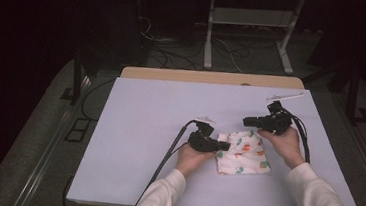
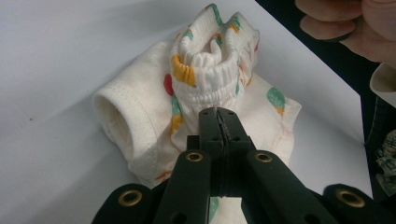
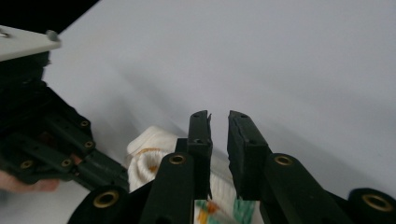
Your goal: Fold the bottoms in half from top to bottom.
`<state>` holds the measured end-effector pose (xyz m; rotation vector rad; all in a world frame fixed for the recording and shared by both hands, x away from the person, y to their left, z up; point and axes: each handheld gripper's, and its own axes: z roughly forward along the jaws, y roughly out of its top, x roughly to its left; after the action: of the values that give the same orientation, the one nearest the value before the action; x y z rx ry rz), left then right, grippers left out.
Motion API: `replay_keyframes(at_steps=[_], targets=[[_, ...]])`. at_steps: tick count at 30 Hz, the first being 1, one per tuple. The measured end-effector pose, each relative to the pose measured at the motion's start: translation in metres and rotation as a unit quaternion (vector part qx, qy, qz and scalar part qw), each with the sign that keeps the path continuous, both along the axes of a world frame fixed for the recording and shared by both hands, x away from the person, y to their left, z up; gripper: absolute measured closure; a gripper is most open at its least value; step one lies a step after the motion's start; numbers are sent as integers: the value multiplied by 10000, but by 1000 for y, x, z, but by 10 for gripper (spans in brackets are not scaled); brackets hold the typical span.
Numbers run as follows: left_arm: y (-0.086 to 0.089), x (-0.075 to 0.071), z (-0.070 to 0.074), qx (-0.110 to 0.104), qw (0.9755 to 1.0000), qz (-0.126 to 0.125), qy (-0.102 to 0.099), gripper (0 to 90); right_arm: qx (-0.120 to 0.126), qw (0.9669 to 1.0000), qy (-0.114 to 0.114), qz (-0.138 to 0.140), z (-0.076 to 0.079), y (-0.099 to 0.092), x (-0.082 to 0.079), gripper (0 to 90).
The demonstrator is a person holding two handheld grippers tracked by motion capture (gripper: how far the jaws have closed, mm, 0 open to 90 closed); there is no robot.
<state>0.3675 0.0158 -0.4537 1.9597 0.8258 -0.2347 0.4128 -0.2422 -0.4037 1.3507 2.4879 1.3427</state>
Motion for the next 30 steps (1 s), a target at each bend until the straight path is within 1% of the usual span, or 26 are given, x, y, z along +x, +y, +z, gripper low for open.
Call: replay_keyframes(at_steps=[2, 3, 5, 7, 9, 10, 12, 14, 15, 16, 18, 19, 21, 23, 25, 28, 29, 30], targets=[[0, 0, 0, 12, 10000, -9, -4, 894, -223, 9996, 149, -39, -3, 7, 6, 750], [0, 0, 0, 14, 10000, -14, -8, 894, -297, 9992, 275, -39, -6, 11, 10, 755], [0, 0, 0, 13, 10000, -17, -14, 894, -390, 9983, 429, -47, -10, 15, 14, 790], [0, 0, -1, 7, 10000, -15, 3, 893, -473, 9974, 550, 4, -15, 18, 18, 837], [0, 0, 0, 5, 10000, -17, -1, 891, -599, 9958, 693, 58, -18, 20, 18, 881], [0, 0, 0, -20, 10000, -20, 15, 884, -642, 9950, 754, 113, -19, 20, 17, 883], [1, 0, 1, -75, 10000, -37, 48, 818, -678, 9945, 780, 166, -19, 20, 13, 884], [2, -1, 3, -70, 10000, -7, 6, 708, -592, 9952, 745, 207, -16, 17, 8, 884], [2, -1, 4, -110, 9999, -37, -7, 696, -545, 9955, 743, 216, -14, 15, 5, 885], [3, -2, 5, -126, 9999, -83, -73, 673, -521, 9955, 750, 240, -13, 14, 3, 885], [5, -4, 9, -86, 9996, -152, -244, 619, -528, 9951, 779, 310, -13, 13, -2, 884], [7, -4, 10, -106, 9995, -146, -254, 595, -541, 9949, 778, 339, -13, 13, -5, 885], [11, -2, 13, -155, 9995, -81, -262, 537, -520, 9948, 787, 376, -12, 13, -11, 885], [15, 0, 15, -193, 9994, -25, -280, 498, -464, 9950, 794, 401, -11, 13, -17, 885], [19, 1, 17, -198, 9993, 73, -295, 445, -432, 9949, 781, 464, -10, 13, -24, 884], [24, 4, 19, -245, 9991, 176, -286, 416, -491, 9944, 781, 518, -10, 13, -36, 884], [25, 5, 20, -250, 9991, 215, -280, 405, -514, 9943, 804, 466, -10, 13, -41, 884], [26, 6, 20, -278, 9989, 260, -277, 388, -531, 9939, 836, 493, -12, 13, -46, 884]])
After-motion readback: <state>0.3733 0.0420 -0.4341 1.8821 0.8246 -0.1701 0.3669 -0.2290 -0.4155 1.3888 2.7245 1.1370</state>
